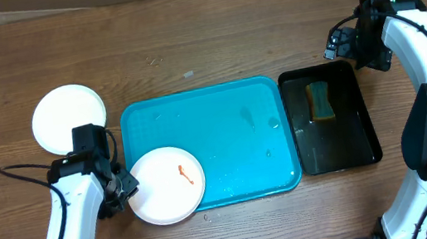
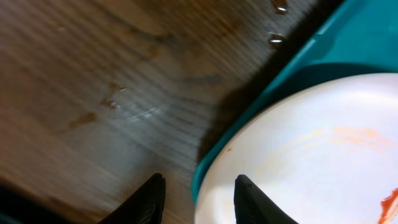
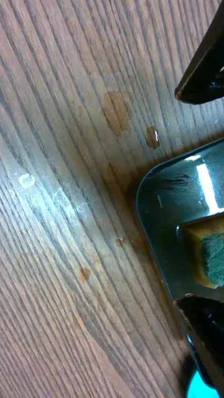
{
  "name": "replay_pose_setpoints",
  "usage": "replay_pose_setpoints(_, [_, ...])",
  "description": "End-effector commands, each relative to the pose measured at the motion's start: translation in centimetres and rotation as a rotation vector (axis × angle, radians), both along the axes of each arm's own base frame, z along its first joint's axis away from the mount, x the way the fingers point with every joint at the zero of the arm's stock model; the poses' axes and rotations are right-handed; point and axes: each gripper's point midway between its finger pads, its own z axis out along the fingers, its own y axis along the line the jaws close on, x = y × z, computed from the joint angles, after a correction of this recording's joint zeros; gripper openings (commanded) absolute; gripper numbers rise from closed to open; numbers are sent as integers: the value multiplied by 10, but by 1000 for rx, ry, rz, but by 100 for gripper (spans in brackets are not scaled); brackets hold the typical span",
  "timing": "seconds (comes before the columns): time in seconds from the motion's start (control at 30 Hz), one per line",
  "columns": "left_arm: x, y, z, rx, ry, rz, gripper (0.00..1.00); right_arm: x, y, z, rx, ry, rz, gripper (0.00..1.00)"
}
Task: Clean dirty plates on tray and stack at the side
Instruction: 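Move the left gripper to the last white plate and grip its edge, then slide the white plate rightward to the teal tray center with left gripper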
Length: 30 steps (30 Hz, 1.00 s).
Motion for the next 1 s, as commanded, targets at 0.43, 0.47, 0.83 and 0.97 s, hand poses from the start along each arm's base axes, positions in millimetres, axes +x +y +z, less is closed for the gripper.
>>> replay_pose_setpoints(0.43, [-17,-20,-24,-123,105,-81,28,5,0,12,-8,-36,-2,100])
replay_pose_setpoints(0.47, [-18,-21,-25,-128,109,-81,28,5,0,12,-8,-36,-2,100])
replay_pose_setpoints(0.83, [-33,-27,-38,-159,139,-77,11,5,0,12,-8,-36,-2,100])
replay_pose_setpoints(0.97, [-25,-32,-38,-185,103,-79,4,5,0,12,-8,-36,-2,100])
